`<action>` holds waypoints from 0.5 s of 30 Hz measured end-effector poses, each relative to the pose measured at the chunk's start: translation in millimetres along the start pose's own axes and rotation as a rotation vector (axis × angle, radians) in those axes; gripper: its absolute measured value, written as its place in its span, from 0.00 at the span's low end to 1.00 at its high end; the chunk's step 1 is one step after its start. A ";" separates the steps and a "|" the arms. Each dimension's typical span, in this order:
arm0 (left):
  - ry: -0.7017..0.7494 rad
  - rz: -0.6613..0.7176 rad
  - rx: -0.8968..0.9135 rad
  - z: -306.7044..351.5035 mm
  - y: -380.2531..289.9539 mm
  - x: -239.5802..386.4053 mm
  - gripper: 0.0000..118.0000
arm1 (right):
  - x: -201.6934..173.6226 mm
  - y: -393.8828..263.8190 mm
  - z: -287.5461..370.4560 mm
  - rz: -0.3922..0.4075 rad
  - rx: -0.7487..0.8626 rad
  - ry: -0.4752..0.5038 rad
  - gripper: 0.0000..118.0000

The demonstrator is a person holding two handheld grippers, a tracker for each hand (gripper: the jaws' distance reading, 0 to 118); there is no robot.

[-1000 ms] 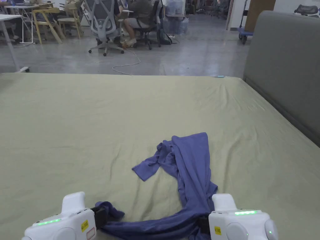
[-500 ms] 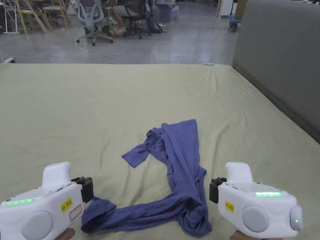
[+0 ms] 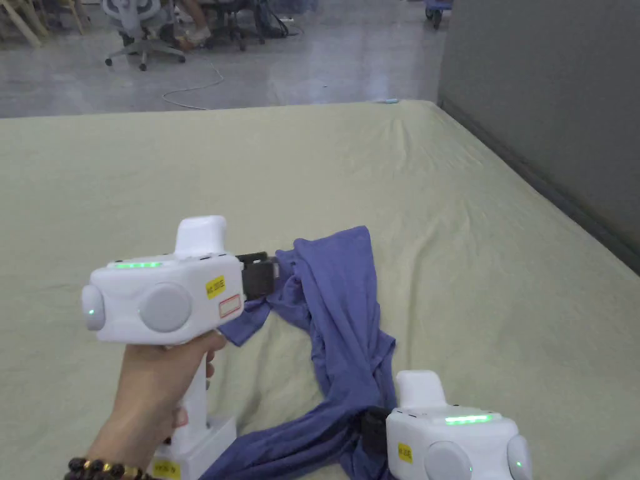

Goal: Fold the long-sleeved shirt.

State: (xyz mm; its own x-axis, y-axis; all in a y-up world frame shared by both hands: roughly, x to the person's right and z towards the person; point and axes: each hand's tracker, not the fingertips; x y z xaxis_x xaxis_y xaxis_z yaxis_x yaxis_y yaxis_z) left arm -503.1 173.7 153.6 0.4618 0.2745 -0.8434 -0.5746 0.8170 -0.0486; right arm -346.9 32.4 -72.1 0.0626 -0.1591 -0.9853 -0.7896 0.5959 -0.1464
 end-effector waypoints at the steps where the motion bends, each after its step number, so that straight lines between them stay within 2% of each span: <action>1: 0.012 -0.009 -0.051 -25.4 6.0 1.5 0.85 | -0.3 0.1 -3.1 -0.004 -0.009 0.009 0.14; 2: 0.037 -0.008 -0.093 -53.9 14.0 1.9 0.92 | -0.9 -0.4 -6.0 -0.011 -0.012 0.024 0.03; 6: 0.110 -0.051 -0.200 -152.1 30.1 3.2 0.92 | -4.5 -2.0 -15.7 0.011 -0.020 -0.003 0.03; 9: 0.082 -0.108 -0.291 -218.0 36.7 7.0 0.92 | -2.6 -3.5 -20.8 0.016 -0.033 -0.009 0.03; 12: 0.125 -0.124 -0.323 -271.1 35.4 10.2 0.91 | 1.7 -1.7 -14.9 -0.028 -0.048 0.006 0.03; 13: 0.153 -0.111 -0.357 -284.0 32.0 8.4 0.89 | 4.6 -0.6 -14.6 -0.040 -0.054 0.009 0.03; 14: 0.185 -0.083 -0.402 -297.4 28.4 6.7 0.79 | 7.0 0.2 -14.4 -0.048 -0.058 0.013 0.03; 15: 0.187 -0.056 -0.462 -306.7 23.5 4.2 0.50 | 5.8 2.3 -16.1 -0.048 -0.061 0.015 0.03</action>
State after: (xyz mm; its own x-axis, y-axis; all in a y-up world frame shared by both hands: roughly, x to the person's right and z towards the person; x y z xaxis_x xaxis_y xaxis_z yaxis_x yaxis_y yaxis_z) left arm -721.9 38.6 -15.1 0.3956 0.1062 -0.9123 -0.8111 0.5064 -0.2928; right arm -358.2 20.2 -76.8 0.0927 -0.1983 -0.9757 -0.8217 0.5382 -0.1875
